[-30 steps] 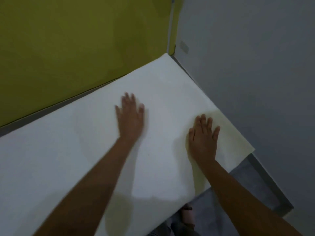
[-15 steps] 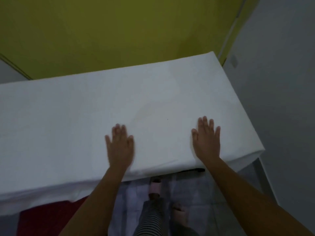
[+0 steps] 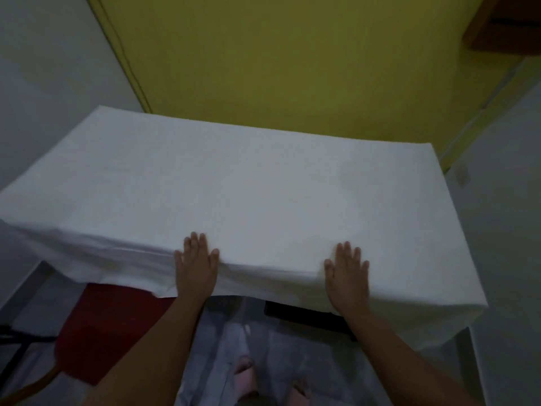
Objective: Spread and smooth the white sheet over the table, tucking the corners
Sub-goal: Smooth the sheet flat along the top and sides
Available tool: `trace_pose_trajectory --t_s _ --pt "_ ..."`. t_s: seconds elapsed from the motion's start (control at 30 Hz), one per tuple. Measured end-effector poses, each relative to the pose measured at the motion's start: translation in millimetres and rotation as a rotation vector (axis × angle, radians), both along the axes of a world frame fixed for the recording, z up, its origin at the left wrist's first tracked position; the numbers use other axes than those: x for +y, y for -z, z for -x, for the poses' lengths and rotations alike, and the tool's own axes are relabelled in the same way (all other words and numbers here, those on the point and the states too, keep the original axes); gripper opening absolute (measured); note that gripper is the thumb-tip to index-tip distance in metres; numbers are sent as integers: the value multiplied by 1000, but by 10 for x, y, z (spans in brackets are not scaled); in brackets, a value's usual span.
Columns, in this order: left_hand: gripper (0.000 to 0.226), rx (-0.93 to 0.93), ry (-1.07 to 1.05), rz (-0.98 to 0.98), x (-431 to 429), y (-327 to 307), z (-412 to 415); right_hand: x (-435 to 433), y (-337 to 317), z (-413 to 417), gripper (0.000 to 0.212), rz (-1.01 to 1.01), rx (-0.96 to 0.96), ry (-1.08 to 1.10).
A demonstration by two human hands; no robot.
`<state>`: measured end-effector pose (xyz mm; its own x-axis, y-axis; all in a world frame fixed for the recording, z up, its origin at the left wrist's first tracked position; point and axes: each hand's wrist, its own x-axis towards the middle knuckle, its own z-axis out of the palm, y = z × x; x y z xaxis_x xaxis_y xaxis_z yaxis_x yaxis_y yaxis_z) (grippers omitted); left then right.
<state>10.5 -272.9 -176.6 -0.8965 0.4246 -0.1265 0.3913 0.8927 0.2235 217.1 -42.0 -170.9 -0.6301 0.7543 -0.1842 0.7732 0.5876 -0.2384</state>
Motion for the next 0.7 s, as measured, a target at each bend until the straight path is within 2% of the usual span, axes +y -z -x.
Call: trace_pose_trajectory --t_s 0.2,0.5,0.7 --pt "58 -78 110 125 -209 -111 242 -443 -89 610 55 52 -45 -330" --pt "59 -119 21 157 -778 -113 698 -669 -107 1298 57 17 -89 -440" --pt "64 -94 -112 137 -1148 -23 1315 -1015 -68 2039 58 6 -59 -529"
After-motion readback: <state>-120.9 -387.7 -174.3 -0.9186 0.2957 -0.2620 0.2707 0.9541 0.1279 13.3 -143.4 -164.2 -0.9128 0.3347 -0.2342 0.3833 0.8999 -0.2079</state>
